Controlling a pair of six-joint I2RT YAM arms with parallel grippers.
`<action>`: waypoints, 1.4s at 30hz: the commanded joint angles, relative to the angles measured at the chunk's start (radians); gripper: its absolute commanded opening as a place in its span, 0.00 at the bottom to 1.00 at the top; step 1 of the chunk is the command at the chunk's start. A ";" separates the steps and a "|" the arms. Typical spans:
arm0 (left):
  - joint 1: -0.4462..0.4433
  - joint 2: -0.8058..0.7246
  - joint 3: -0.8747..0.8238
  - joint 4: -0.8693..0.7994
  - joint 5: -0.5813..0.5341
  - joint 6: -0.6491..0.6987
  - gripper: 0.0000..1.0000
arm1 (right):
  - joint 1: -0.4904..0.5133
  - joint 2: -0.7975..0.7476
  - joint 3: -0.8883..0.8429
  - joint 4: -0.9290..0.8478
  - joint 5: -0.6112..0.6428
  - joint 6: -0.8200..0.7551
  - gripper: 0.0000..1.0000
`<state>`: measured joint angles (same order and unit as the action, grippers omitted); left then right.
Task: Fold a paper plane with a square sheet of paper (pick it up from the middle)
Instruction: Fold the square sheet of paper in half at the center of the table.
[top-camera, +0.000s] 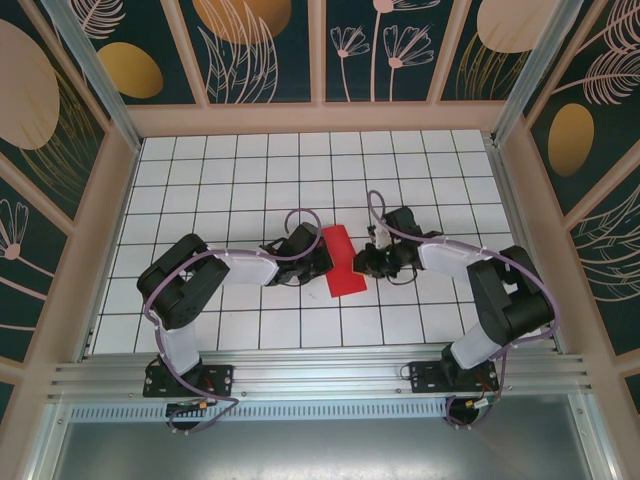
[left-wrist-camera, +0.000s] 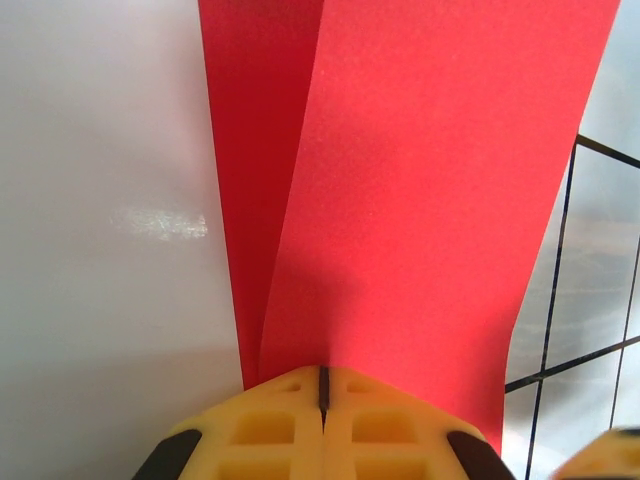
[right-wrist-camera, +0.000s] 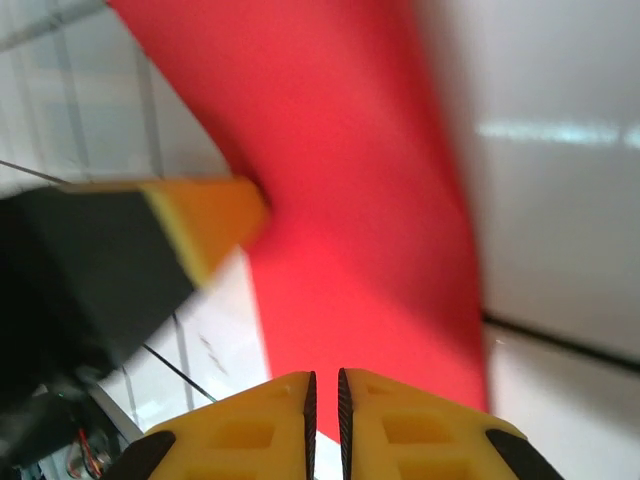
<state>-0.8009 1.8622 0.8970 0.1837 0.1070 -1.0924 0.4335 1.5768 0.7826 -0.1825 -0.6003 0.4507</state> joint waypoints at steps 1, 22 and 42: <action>-0.005 0.068 -0.024 -0.106 -0.013 0.023 0.01 | -0.018 0.067 0.085 0.008 -0.024 -0.047 0.18; -0.006 0.084 -0.013 -0.122 -0.018 0.024 0.01 | -0.045 0.188 0.219 -0.004 -0.051 -0.080 0.19; -0.006 0.077 -0.018 -0.135 -0.026 0.031 0.01 | -0.045 0.356 0.325 -0.063 0.048 -0.106 0.20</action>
<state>-0.8009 1.8755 0.9115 0.1867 0.1062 -1.0847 0.3855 1.9327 1.0809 -0.2008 -0.5926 0.3698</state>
